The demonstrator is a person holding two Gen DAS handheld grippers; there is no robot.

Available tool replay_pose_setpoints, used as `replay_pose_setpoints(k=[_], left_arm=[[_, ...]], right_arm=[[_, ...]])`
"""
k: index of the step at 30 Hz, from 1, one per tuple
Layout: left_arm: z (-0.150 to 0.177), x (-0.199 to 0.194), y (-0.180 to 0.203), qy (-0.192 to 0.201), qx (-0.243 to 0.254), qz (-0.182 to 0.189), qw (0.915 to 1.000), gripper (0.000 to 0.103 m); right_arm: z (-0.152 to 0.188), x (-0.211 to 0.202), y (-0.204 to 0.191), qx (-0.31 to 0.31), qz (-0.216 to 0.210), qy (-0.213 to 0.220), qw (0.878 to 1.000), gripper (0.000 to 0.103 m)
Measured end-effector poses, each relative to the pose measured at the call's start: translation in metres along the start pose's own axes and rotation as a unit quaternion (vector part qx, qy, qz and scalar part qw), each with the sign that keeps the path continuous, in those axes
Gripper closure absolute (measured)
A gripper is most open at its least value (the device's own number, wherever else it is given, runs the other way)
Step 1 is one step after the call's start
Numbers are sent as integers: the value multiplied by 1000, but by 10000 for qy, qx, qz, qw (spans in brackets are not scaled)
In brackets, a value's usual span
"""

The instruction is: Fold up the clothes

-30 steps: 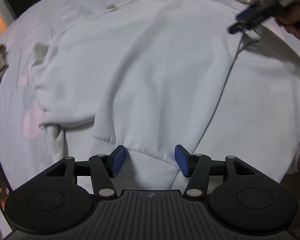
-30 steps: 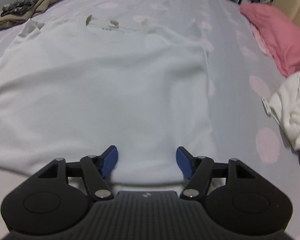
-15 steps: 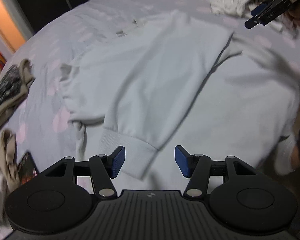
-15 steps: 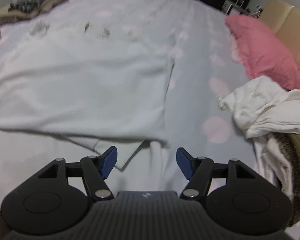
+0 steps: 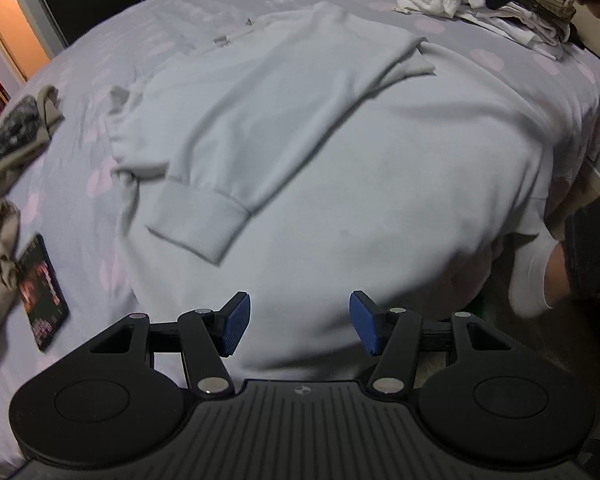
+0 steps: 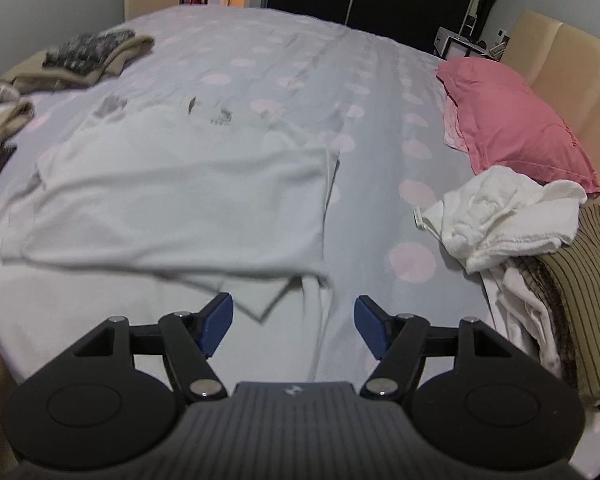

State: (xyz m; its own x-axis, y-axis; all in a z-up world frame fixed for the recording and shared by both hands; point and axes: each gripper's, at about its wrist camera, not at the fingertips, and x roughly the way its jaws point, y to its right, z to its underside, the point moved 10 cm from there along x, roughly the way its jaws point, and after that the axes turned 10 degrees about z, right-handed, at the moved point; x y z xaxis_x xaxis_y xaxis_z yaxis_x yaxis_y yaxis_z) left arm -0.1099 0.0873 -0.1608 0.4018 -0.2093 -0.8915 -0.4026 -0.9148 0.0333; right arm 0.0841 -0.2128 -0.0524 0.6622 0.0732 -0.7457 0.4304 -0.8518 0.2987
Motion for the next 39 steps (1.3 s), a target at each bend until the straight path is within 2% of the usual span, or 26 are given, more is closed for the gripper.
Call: replay_pose_setpoints(k=[5,8,10,12,16,19,24,27,32,36,39], left_arm=[[25,12,-2,-137,-58,76,9999,50],[16,9,-4,-313,-122,31,9994,52],[0,2,-1,-351,-104,7,9993,52],[-19,-11,2,-89,-62,104,9999,48],[-18,-20,-8,119,-303,93,9994,44],[-17,-28,-17,275,-484,85,9984,44],[-13,-38,-31,502,-760,74,9958,44],[13,-30,-43,254,-537,-37,9982,44],[56,-15,-57,-75,-228,-189,9995,44],[80,4,-62,26,-570,-243,9981,44],[94,24,-62,48,-924,-247,9954,44]], right_arm=[[23,-25,4,-100,294,31,9995,33],[27,-47,-6,-192,310,65,9993,33],[22,-66,-20,-367,241,133,9989,33],[9,-85,-30,-310,139,258,9991,33],[-25,-120,-45,11,-80,707,9975,29],[-38,-127,-58,120,-239,910,9955,29],[-30,-102,-90,-302,-532,852,9945,29],[-10,-76,-99,-501,-604,707,9944,29],[44,-34,-102,-735,-698,149,9947,29],[85,-8,-93,-856,-715,-366,9931,29],[118,6,-85,-518,-796,-768,9925,29]])
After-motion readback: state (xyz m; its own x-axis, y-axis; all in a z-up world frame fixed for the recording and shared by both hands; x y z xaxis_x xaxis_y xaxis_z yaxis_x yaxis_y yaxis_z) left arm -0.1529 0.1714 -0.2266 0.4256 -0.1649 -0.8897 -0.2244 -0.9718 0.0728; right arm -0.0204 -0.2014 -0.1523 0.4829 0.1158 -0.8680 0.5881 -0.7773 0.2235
